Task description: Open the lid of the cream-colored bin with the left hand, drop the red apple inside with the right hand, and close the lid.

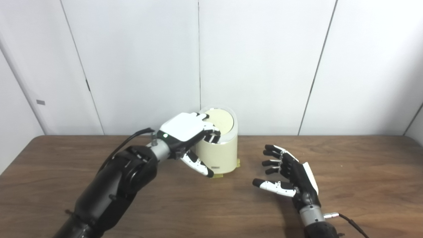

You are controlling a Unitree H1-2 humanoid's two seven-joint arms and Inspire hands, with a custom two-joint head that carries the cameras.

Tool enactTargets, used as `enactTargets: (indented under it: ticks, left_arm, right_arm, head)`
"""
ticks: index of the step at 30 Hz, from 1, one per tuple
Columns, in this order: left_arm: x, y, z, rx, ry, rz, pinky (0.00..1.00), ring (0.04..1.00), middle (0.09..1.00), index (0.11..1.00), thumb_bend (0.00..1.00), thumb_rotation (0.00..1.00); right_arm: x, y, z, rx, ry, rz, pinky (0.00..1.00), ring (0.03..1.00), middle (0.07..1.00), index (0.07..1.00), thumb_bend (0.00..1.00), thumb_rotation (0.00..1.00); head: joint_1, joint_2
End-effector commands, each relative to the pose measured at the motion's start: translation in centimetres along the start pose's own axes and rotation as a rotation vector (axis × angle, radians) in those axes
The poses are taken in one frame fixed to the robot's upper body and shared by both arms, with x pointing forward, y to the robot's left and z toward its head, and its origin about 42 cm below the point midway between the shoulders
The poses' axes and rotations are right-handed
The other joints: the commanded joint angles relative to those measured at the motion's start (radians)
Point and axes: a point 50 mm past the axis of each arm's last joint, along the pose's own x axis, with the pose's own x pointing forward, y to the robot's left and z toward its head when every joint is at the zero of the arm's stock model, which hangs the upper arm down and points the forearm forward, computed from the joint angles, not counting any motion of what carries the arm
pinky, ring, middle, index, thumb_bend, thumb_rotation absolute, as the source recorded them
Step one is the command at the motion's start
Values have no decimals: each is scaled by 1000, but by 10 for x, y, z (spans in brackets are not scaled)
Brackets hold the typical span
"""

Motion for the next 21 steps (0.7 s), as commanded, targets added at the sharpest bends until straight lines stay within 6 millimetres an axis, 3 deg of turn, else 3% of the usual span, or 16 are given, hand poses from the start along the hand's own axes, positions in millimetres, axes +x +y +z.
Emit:
enactTargets:
  ticks: [1, 3, 5, 10, 16, 21]
  left_arm:
    - [-4, 23, 0, -92, -25, 134, 1000, 984, 852, 831, 886, 412]
    - [-9, 28, -2, -206, -42, 208, 1000, 986, 858, 837, 865, 406]
    - [-15, 30, -5, -312, -51, 287, 899, 967, 884, 848, 850, 397]
    - [-34, 23, -14, -518, -49, 491, 802, 922, 918, 884, 778, 365]
    - [-64, -12, -32, -902, 55, 591, 641, 828, 852, 873, 762, 285]
    - [-86, -52, -39, -1037, 149, 568, 604, 728, 796, 854, 760, 271]
  right_arm:
    - [11, -2, 18, 0, -81, -7, 536, 649, 755, 754, 806, 181]
    - [10, -2, 18, 2, -79, -5, 539, 652, 759, 755, 806, 184]
    - [10, -2, 18, 0, -80, -4, 538, 647, 757, 757, 800, 181]
    - [8, -3, 19, -2, -79, -4, 538, 644, 752, 757, 786, 178]
    - [8, -4, 19, -5, -81, -6, 535, 644, 748, 750, 791, 185]
    - [7, -4, 20, 6, -84, -4, 536, 646, 749, 750, 800, 180]
  head:
    - [0, 1]
    - [0, 2]
    - [0, 2]
    - [0, 3]
    - [4, 2]
    - [-2, 3]
